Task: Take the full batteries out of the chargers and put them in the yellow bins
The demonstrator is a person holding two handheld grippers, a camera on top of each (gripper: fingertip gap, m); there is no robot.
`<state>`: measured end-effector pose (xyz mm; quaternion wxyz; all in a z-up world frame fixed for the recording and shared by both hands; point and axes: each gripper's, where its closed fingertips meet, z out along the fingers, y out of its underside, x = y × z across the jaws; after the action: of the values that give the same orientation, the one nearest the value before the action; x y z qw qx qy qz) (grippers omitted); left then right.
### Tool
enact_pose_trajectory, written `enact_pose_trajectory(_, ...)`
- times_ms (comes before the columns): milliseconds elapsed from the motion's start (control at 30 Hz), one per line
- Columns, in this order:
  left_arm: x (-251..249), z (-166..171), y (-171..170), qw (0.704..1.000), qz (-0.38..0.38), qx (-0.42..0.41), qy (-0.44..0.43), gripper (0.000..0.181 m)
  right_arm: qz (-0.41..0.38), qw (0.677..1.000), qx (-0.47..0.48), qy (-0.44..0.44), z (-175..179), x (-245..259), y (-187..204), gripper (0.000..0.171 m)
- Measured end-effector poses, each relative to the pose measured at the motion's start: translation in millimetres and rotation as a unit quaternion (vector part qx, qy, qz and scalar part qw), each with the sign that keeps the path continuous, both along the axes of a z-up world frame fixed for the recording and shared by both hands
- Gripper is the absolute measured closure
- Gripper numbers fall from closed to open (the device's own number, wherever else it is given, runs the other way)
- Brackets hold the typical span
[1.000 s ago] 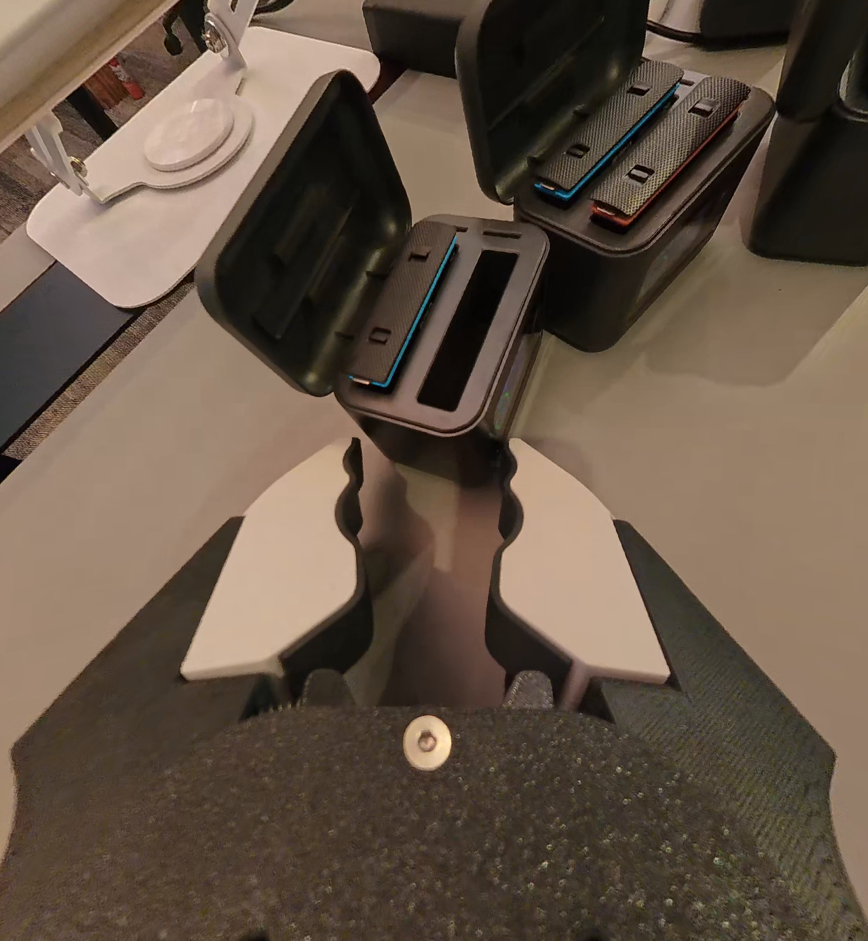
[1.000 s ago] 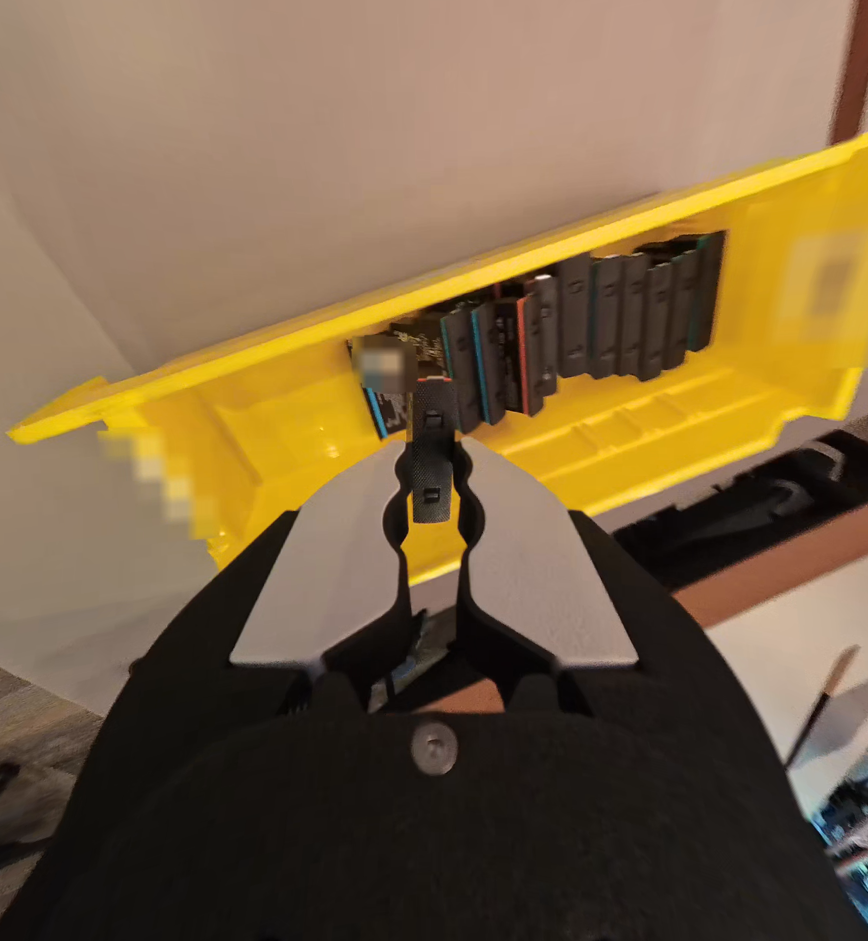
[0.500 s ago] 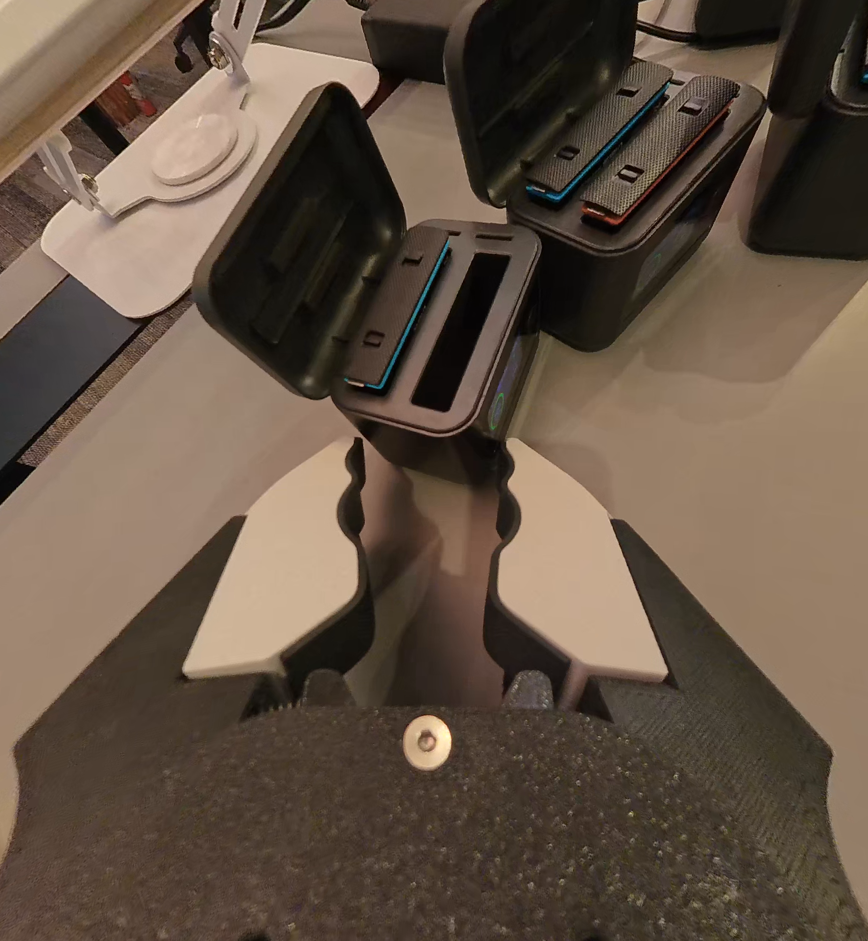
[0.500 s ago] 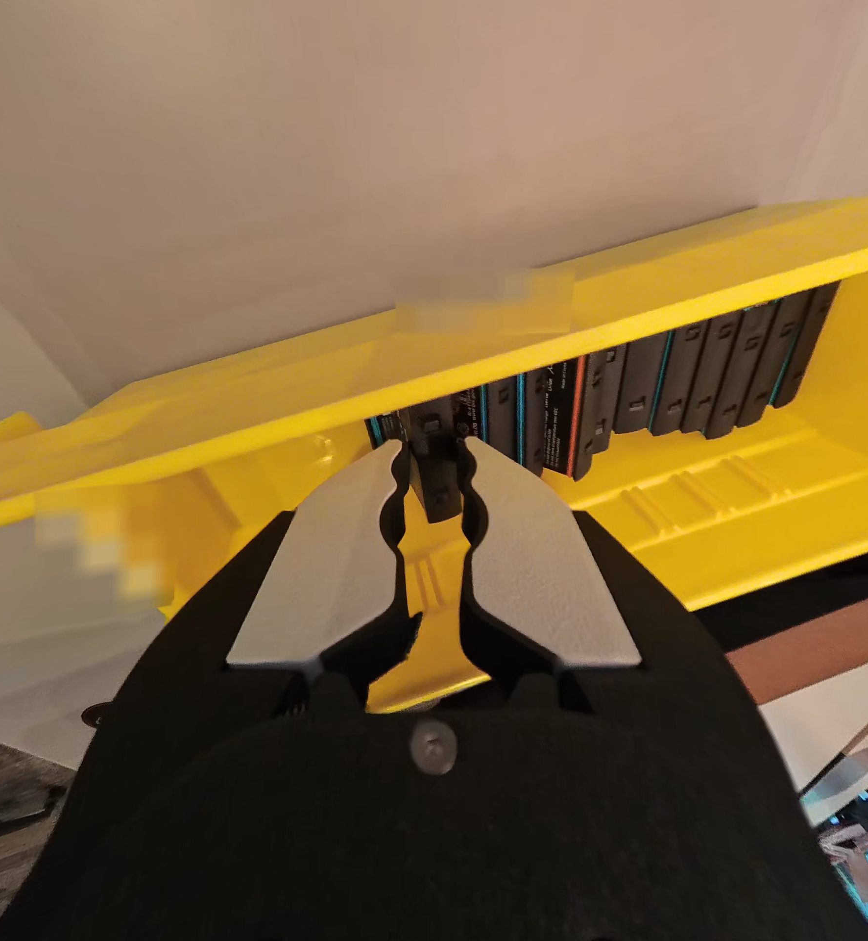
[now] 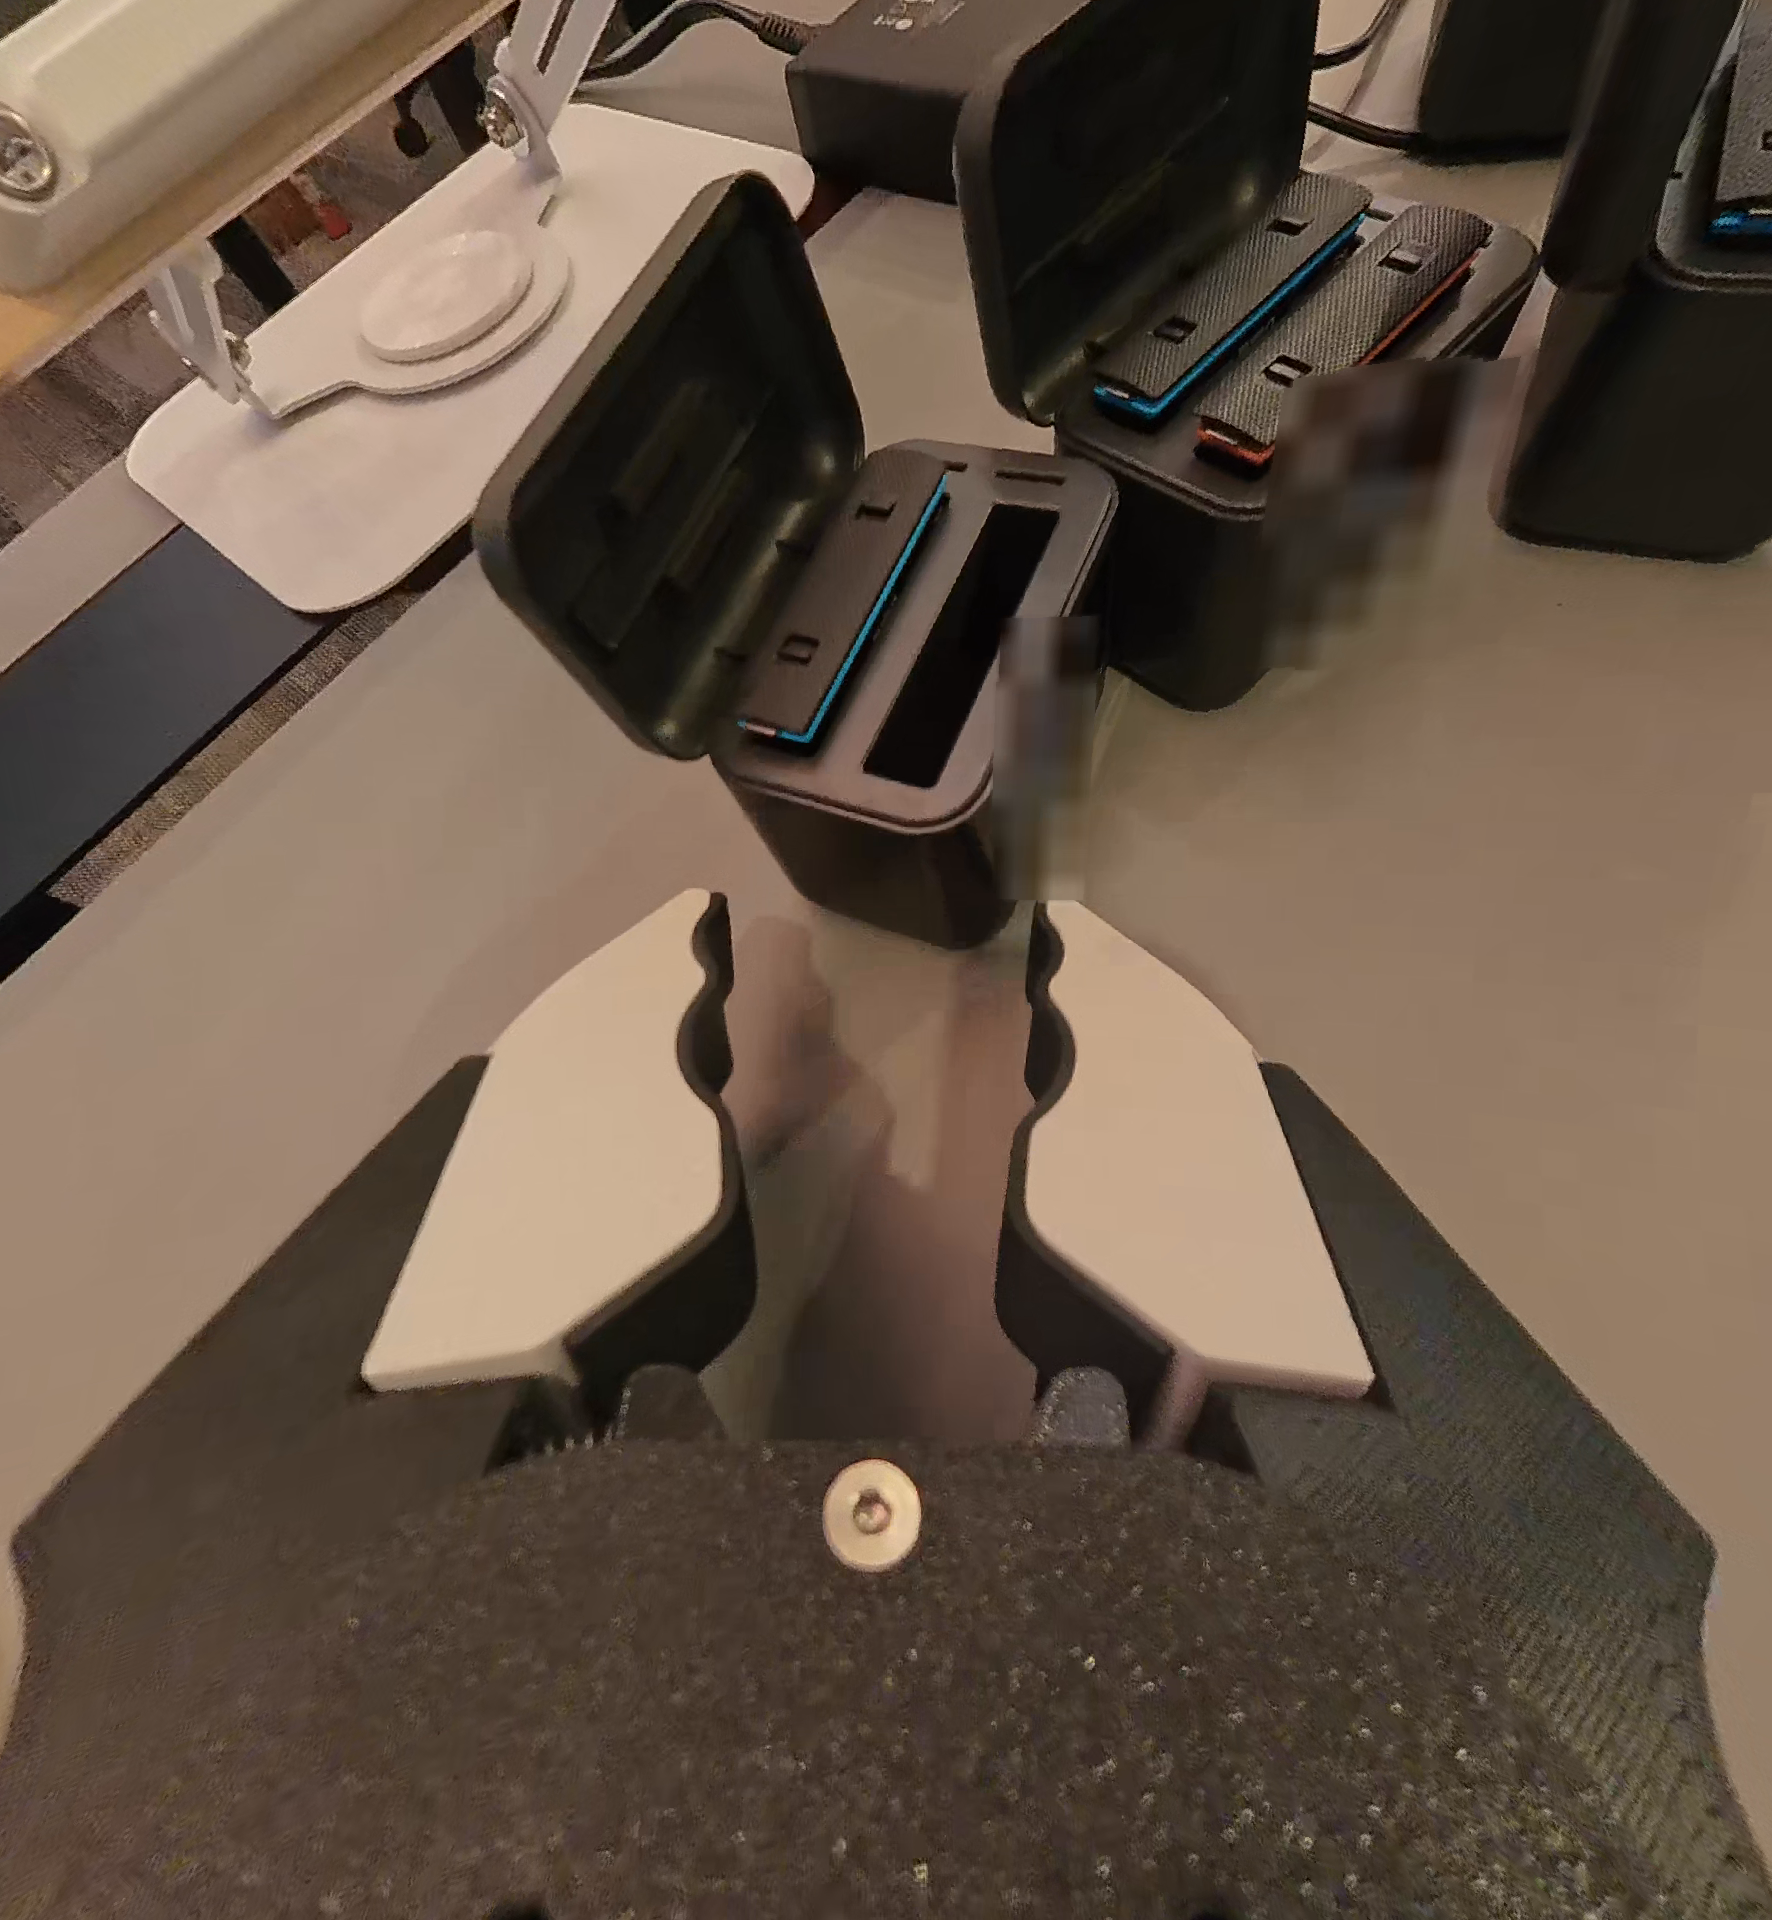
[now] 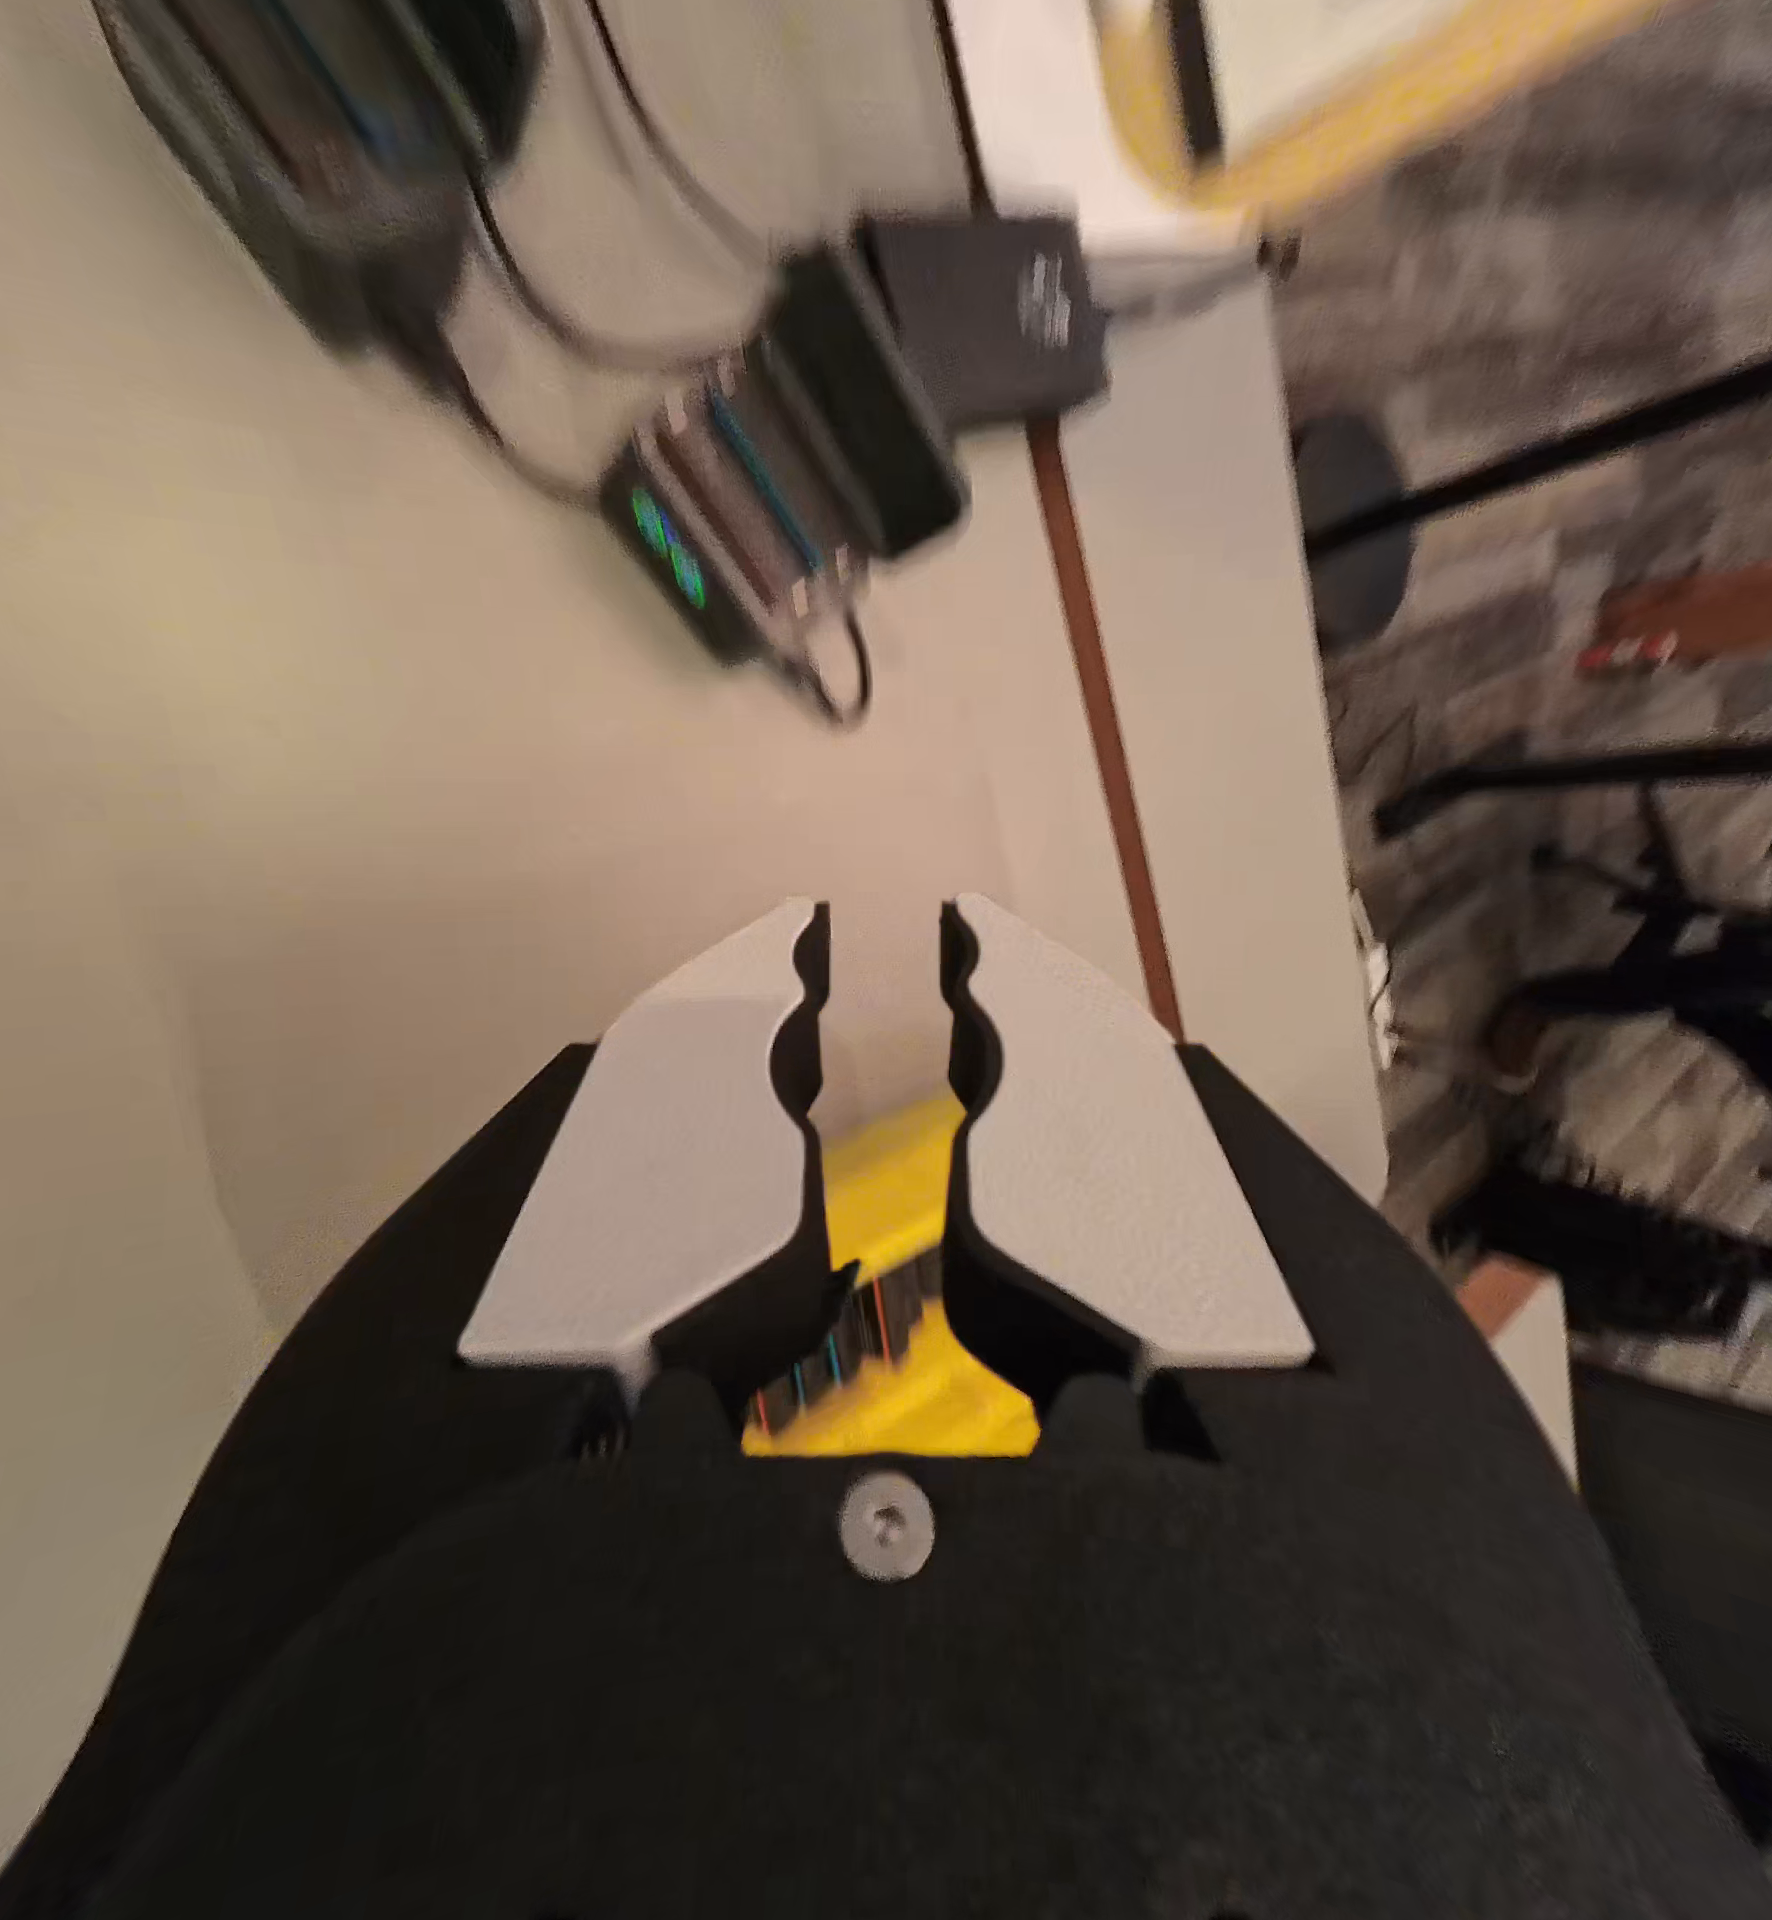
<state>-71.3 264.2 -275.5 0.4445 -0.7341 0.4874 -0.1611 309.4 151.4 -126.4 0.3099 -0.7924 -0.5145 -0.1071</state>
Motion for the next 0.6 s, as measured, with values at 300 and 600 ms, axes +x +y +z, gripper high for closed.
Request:
enact_pose_trajectory(300,-2.9,0.5,-3.0,1.000,0.010,-0.002,-0.003,0.126,0.129,0.980,0.044,0.144,-17.2,-218.6,7.3,0.150)
enact_pose_trajectory(600,3.2,-3.9,2.0,1.000,0.018,-0.016,0.004,0.123,0.174,0.977,0.005,0.122,-59.2,-325.4,48.4,0.146)
